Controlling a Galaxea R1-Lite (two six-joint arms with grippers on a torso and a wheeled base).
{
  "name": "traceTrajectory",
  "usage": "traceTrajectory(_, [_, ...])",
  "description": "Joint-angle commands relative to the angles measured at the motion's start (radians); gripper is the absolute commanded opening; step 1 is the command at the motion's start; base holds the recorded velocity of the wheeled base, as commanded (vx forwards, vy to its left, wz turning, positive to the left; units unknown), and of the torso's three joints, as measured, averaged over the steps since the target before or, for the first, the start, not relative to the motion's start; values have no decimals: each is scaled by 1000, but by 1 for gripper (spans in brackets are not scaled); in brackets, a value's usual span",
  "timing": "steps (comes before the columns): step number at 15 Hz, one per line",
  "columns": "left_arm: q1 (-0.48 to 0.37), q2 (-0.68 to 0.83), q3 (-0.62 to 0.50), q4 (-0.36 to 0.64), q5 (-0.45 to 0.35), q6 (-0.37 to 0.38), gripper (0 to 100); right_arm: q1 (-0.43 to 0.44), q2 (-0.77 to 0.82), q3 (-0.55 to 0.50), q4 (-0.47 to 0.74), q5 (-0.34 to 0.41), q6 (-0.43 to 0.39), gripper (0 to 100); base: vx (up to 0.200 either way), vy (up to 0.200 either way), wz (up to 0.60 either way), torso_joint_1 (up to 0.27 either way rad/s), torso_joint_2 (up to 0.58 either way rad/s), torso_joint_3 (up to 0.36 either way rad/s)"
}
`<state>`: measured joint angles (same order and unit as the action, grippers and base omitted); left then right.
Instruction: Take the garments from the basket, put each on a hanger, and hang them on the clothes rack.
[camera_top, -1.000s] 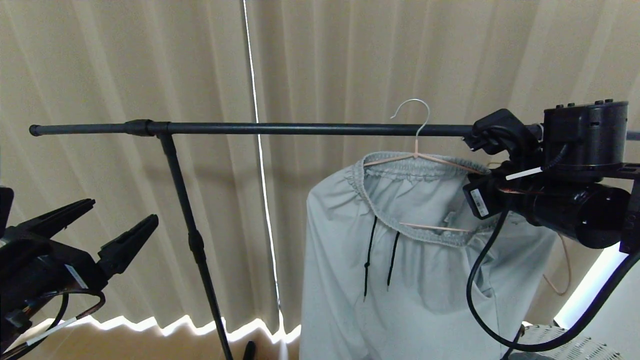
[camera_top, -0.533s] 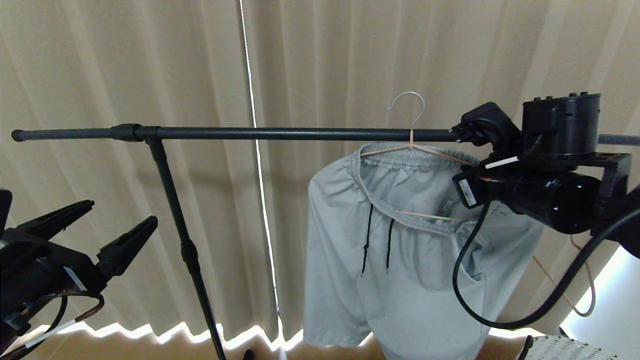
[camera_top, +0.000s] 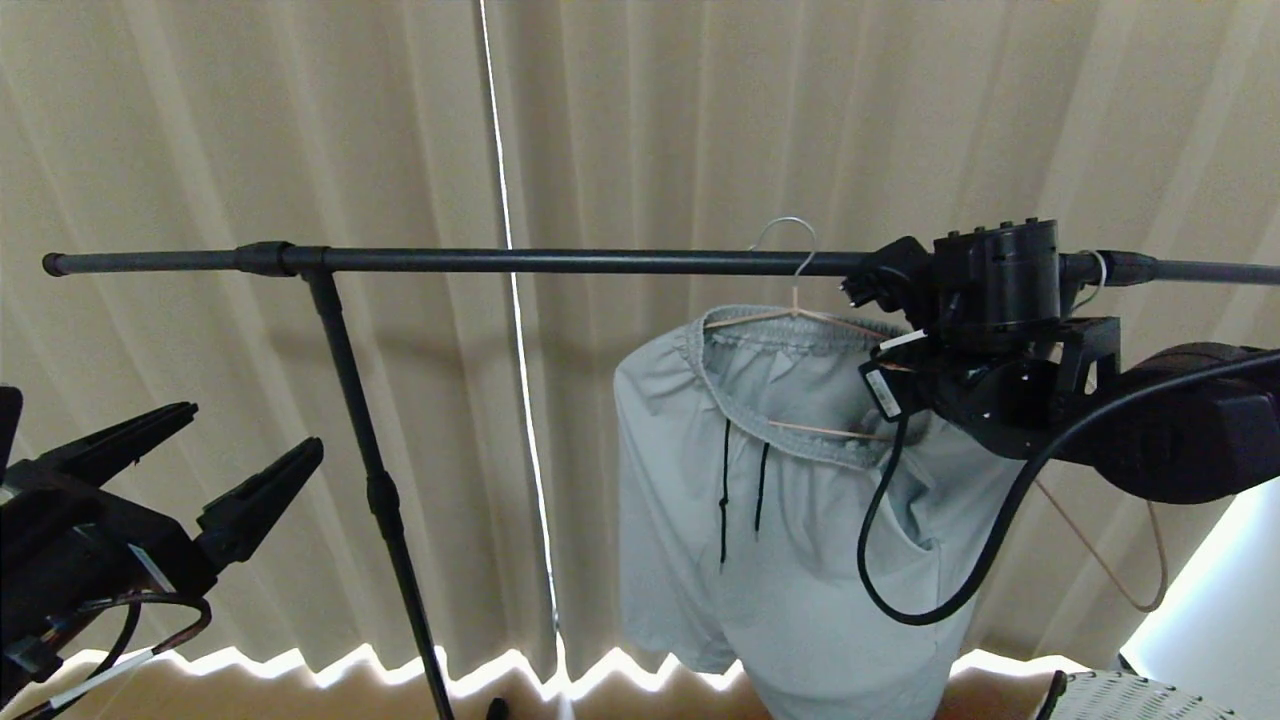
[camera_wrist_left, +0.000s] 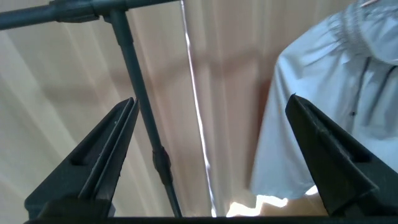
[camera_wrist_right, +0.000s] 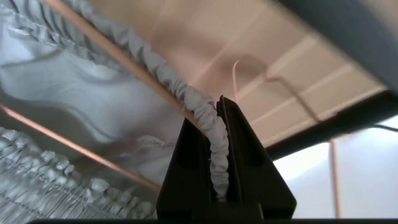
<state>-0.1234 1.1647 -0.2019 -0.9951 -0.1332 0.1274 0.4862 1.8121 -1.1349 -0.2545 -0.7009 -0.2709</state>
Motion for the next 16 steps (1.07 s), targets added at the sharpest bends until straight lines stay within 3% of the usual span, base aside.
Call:
traceTrajectory(1, [-2,-2,1,0,0,0,100,17,23,-2,0,0,-1,0,0,0,0,0,0,0])
traceTrajectory(16, [-2,3,-1,0,0,0,100,152,33,9,0,1,-4,0,0,0,0,0,0,0])
